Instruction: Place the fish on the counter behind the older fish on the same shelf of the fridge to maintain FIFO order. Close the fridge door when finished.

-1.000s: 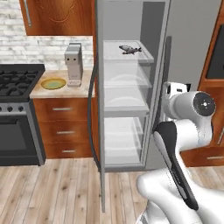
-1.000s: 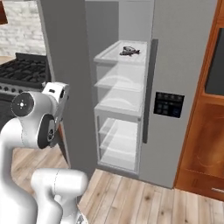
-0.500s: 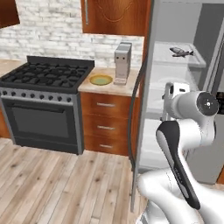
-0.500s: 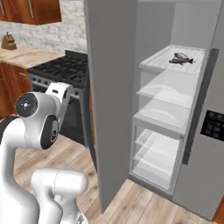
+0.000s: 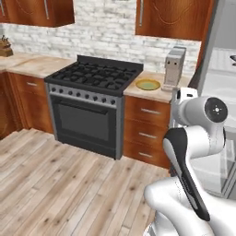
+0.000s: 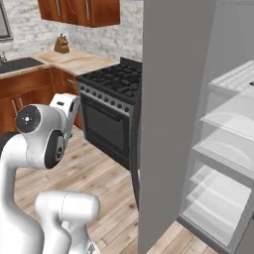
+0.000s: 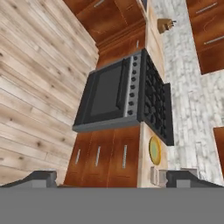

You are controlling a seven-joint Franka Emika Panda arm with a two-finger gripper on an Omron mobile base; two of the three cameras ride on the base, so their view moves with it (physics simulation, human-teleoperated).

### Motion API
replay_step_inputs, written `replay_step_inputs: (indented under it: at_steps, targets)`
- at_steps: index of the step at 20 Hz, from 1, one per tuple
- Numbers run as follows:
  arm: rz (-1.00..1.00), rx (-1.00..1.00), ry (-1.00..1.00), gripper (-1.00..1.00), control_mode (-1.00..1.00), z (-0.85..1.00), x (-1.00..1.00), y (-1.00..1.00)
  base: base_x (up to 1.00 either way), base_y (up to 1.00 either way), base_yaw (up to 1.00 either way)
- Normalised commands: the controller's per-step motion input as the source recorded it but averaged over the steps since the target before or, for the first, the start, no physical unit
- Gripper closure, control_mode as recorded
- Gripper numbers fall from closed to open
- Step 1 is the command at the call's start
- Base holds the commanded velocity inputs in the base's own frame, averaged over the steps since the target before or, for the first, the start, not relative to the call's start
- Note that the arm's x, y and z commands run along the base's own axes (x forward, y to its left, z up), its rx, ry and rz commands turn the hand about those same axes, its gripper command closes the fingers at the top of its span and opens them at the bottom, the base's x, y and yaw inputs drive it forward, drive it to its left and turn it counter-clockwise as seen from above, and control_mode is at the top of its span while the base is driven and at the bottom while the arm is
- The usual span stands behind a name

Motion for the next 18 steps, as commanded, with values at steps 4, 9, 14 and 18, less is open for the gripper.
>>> replay_step_inputs:
  at_steps: [4,9,14,18]
  targets:
    - [0.00,0.00,0.00,-1.00,1.00,0.00,0.00,0.00,0.45,0.84,-0.29]
    - [0.00,0.00,0.00,-1.00,1.00,0.00,0.00,0.00,0.33,0.93,-0.53]
    - [0.00,0.00,0.00,-1.00,1.00,0.00,0.00,0.00,0.56,1.00,-0.35]
    - [0.00,0.00,0.00,-1.00,1.00,0.00,0.00,0.00,0.78,1.00,-0.19]
